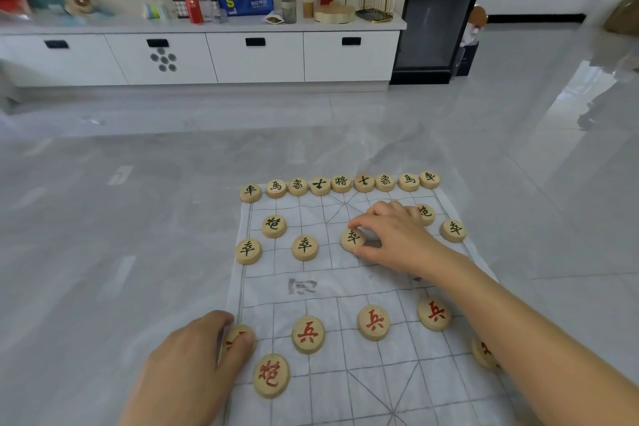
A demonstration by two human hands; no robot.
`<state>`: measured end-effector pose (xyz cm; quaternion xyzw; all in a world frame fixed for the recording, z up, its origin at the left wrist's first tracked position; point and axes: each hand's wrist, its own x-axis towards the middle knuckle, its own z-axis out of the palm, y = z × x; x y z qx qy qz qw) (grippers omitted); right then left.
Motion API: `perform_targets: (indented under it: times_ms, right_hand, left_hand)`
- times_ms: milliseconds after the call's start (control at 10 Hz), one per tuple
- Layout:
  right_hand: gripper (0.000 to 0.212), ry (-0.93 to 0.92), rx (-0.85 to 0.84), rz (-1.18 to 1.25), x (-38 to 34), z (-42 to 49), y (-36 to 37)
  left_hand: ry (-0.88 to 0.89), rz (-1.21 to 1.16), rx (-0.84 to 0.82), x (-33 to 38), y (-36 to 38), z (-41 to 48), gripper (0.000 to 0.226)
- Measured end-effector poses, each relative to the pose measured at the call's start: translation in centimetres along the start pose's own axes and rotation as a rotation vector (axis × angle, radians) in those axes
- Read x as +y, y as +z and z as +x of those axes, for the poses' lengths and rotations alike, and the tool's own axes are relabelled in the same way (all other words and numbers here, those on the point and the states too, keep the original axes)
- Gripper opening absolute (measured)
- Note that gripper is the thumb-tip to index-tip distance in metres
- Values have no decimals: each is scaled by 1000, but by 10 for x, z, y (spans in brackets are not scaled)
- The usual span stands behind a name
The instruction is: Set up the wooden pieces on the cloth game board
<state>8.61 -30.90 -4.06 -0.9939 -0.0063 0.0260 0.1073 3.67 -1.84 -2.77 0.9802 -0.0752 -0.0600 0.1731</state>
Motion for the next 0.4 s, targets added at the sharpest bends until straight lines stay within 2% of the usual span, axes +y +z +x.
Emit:
perform_targets:
  times_ms: [100,200,300,400]
  right_hand:
    - [65,49,-14,64,6,-8,-5]
    - [71,131,52,103,23,-30,-15]
    - [66,186,104,180,40,-71,-24]
    - [67,248,136,213,59,-136,-31]
  left_hand:
    - [4,-18,37,-4,1,-1,43]
    - [27,-11,62,-7,5,-1,40]
    - [15,1,57,-7,6,1,36]
    - [8,-85,53,-9,6,-5,30]
